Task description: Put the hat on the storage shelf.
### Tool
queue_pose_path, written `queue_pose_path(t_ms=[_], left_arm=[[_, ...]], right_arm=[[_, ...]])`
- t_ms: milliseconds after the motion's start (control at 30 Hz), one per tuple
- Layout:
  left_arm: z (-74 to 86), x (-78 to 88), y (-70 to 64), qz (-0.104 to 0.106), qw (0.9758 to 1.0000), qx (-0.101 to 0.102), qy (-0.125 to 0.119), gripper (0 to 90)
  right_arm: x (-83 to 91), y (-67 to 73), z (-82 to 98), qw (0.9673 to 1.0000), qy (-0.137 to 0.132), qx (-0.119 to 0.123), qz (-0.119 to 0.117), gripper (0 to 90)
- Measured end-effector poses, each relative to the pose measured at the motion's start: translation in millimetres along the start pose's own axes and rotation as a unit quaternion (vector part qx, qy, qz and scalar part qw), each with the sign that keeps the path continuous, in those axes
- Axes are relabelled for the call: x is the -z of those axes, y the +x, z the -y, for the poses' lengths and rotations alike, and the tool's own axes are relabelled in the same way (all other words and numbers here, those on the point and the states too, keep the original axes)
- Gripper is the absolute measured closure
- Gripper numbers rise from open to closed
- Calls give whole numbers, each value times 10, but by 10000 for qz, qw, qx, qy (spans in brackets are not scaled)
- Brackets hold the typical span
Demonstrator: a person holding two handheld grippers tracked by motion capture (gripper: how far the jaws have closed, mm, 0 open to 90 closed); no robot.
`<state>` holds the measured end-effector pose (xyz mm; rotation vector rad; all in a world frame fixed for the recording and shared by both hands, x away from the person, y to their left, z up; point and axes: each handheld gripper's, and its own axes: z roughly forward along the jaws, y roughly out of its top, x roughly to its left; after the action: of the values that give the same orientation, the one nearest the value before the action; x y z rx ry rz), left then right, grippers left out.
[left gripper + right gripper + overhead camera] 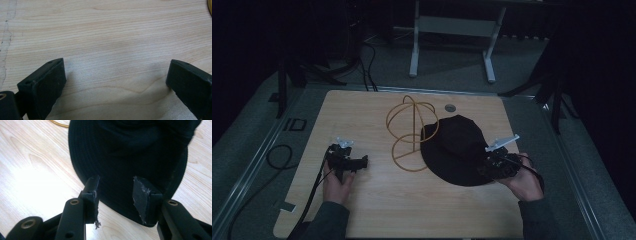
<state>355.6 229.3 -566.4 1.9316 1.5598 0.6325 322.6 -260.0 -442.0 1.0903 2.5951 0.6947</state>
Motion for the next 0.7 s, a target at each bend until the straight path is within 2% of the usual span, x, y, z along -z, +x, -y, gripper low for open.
queue_pose_path(t_ms=[233, 700], left_arm=[[0, 0, 0, 2, 10000, 3, 0, 28], [0, 0, 0, 2, 10000, 3, 0, 29]], right_arm=[[5, -93, -32, 9998, 162, -2, 93, 550], [10, -249, -80, 9992, 387, 135, 24, 520]])
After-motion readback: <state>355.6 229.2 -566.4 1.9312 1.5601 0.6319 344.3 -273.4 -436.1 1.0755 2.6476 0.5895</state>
